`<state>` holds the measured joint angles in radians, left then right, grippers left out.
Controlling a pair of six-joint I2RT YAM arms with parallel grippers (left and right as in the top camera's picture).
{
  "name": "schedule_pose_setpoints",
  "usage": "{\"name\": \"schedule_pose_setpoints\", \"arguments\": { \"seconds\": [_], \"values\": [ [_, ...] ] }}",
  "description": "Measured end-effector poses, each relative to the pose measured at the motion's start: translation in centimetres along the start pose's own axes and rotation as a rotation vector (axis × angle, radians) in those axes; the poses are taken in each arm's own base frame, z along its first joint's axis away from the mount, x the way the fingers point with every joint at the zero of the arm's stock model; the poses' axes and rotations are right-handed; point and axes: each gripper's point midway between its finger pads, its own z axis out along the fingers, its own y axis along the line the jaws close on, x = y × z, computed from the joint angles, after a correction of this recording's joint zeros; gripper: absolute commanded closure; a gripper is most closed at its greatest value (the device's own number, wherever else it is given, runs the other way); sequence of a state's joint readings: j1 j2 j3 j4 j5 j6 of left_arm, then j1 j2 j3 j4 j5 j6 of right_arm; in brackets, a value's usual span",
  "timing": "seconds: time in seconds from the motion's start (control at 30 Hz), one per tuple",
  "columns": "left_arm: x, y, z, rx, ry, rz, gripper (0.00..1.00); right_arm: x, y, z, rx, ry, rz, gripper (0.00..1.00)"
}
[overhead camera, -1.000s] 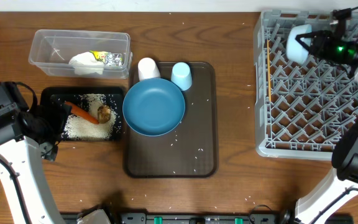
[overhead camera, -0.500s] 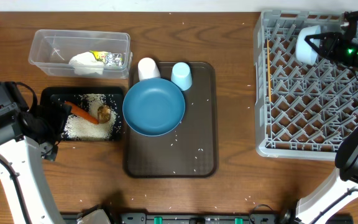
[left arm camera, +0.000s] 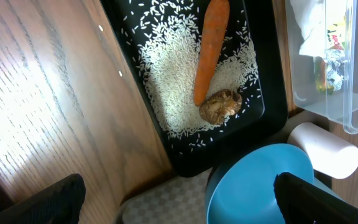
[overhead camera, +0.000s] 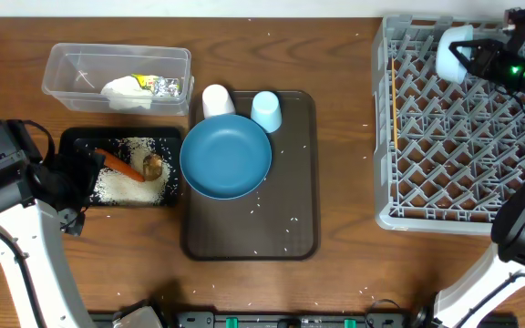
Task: Sort waste into correct bins and load items into the dishwasher rack
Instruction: 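Lower the bowl upside down into the rack and open the right gripper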
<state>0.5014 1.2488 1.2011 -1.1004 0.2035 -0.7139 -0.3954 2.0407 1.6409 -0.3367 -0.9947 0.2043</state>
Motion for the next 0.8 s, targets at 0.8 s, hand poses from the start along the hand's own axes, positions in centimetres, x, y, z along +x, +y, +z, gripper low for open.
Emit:
{"name": "schedule_pose_setpoints", "arguments": {
  "seconds": [0.8],
  "values": [
    [0.0,0.0,0.0,0.000,0.000,0.000,0.02,0.2,1.9,1.4,-0.284,0.041,0.159,0.99]
  ]
}}
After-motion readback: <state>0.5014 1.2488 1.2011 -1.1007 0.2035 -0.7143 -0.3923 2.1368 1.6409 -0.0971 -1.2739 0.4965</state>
